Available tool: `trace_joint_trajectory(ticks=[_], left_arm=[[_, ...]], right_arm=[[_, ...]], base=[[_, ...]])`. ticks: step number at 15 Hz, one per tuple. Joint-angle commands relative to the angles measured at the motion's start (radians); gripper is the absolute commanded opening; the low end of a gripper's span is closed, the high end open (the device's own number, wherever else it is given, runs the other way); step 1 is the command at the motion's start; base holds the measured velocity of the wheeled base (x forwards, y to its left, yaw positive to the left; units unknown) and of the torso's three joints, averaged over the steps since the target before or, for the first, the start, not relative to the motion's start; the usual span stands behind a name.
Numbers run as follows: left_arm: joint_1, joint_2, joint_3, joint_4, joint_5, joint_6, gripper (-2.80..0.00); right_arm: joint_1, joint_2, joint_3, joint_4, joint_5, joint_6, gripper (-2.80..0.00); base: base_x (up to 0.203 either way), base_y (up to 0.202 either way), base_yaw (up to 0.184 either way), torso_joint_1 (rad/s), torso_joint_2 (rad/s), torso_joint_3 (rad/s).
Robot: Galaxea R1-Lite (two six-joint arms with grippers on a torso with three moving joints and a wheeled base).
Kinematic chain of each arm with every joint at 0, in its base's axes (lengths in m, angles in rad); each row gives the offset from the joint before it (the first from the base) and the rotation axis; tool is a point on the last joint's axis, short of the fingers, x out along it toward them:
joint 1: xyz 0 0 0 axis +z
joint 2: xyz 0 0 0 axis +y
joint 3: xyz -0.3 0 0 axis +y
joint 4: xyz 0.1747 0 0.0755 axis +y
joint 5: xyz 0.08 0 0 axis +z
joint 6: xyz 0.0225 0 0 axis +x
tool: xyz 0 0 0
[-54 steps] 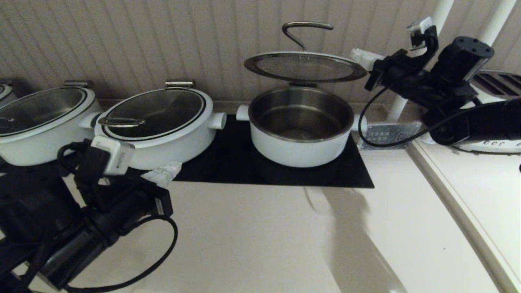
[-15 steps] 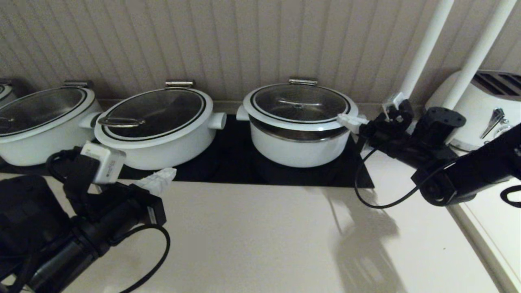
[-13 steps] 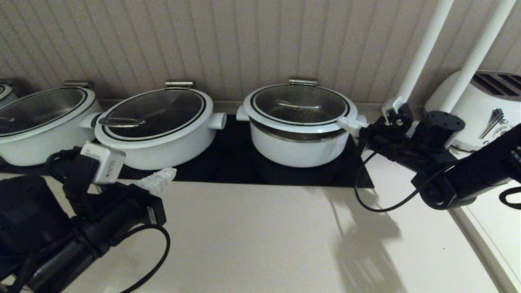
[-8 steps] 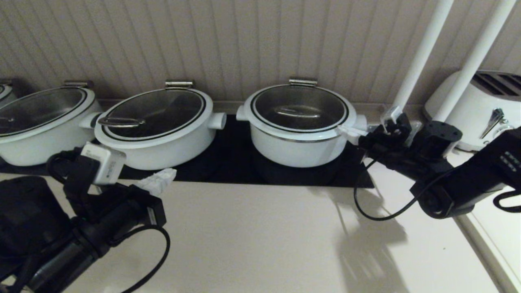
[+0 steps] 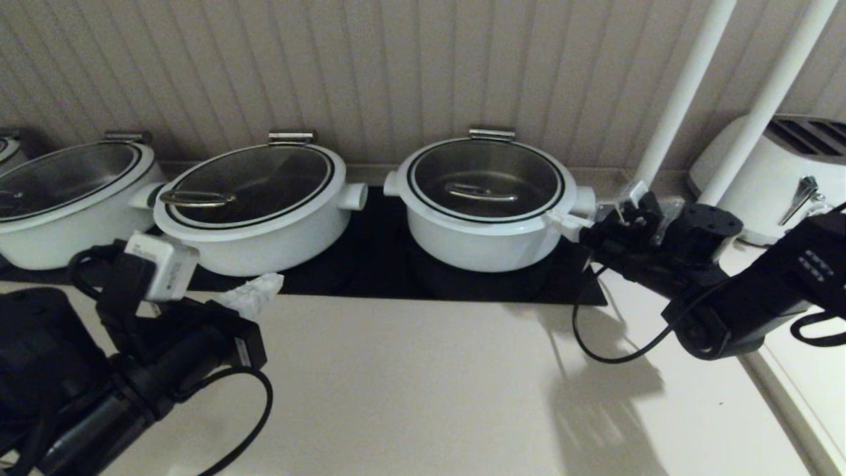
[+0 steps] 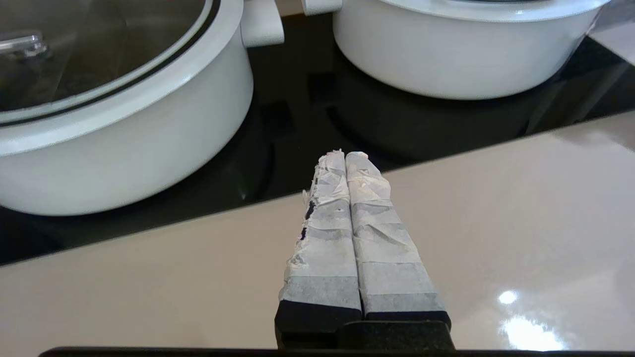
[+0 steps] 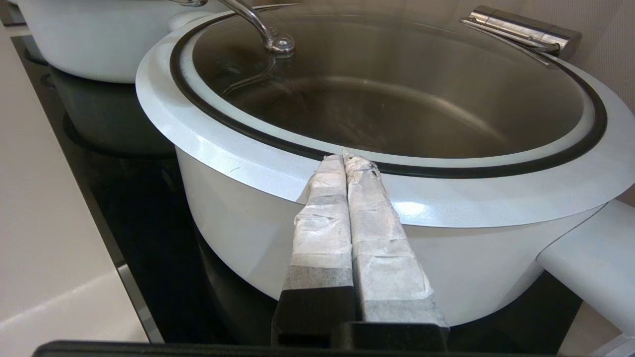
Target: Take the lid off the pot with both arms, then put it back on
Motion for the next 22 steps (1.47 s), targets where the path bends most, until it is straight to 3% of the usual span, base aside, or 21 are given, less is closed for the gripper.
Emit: trace_joint_trajectory(ticks=[1, 12, 16, 22], left_arm=[[0.0, -0.006, 0.006, -0.007, 0.001, 0.0, -2.8], [0.0, -0.029, -0.002, -0.007, -0.001, 0.008, -2.8], [0.0, -0.027, -0.022, -0.005, -0.002, 0.013, -2.8], [0.0, -0.039, -0.046, -0.007, 0.0, 0.015, -2.8]], right_arm=[[0.0, 0.005, -0.001, -0.006, 0.004, -0.001, -2.8], [-0.033, -0.122, 0.009, 0.007, 0.004, 0.001, -2.8], [-0.045, -0.215, 0.015, 0.069, 0.003, 0.003, -2.8], [-0.153, -0.436, 0.077, 0.193, -0.019, 0.003, -2.8]], base=[[0.0, 0.0, 0.0, 0.0, 0.0, 0.0], [0.0, 0.0, 0.0, 0.0, 0.0, 0.0], [0.0, 0.0, 0.0, 0.0, 0.0, 0.0], [0.0, 0.0, 0.0, 0.0, 0.0, 0.0]])
